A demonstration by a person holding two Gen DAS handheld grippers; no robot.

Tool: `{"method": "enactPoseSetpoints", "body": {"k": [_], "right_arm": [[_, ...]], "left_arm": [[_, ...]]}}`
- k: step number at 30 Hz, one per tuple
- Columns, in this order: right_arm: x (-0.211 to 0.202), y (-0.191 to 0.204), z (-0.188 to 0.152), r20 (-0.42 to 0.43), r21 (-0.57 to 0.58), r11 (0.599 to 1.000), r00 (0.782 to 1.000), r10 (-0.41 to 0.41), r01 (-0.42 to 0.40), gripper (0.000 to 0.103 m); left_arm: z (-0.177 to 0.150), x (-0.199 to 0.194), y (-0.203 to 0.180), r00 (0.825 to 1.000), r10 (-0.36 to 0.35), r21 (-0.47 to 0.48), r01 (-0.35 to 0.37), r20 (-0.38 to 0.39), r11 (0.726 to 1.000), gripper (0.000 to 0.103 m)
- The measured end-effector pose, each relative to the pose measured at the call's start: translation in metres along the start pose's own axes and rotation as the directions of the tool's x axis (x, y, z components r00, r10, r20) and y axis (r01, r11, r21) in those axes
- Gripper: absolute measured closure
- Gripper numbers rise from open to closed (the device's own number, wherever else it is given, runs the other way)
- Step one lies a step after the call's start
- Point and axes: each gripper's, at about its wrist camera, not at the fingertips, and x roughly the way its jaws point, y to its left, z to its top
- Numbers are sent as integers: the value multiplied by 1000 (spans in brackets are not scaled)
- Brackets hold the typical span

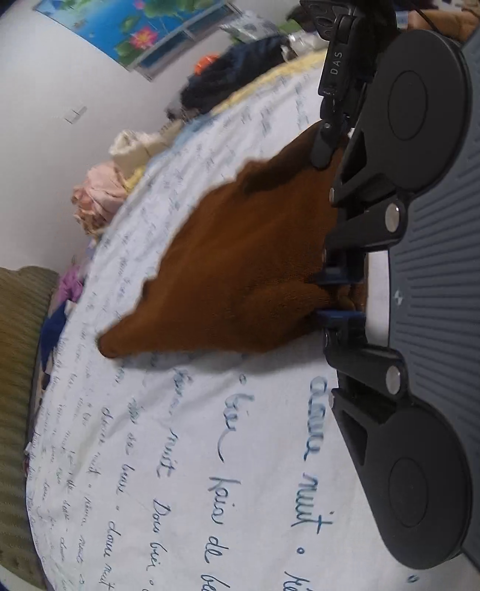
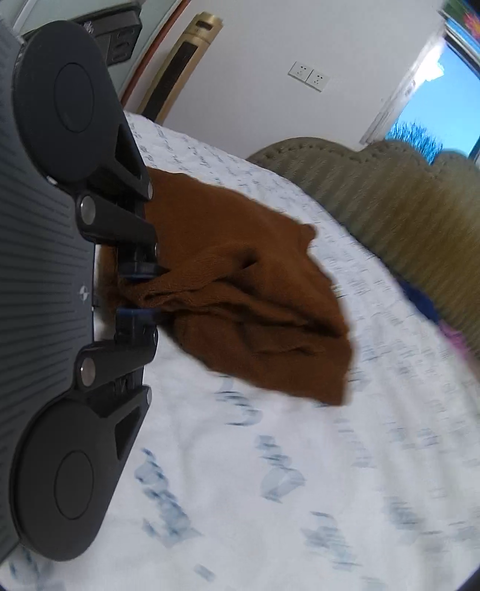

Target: Fold small clothes

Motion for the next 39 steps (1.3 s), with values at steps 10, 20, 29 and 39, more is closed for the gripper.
{"method": "enactPoseSetpoints", "body": {"k": [10,20,29,39], "right_arm": [[-7,25,-5,27,-188,964,982,-188,190,61],[-13,38,-42,147,-293,900,945,-291,322,28],[-17,41,-64,207,-342,856,919,-334,388,12],[-18,50,-78,236,-391,809,897,-373,439,2]], "left_arm": [[-30,-13,-39,976,194,165,-208,96,964,81],[-53,-21,-41,939,322,164,-339,121,926,62],[-67,-21,-39,927,355,158,-371,121,915,48],[-82,-21,-41,903,394,172,-421,169,891,25]]}}
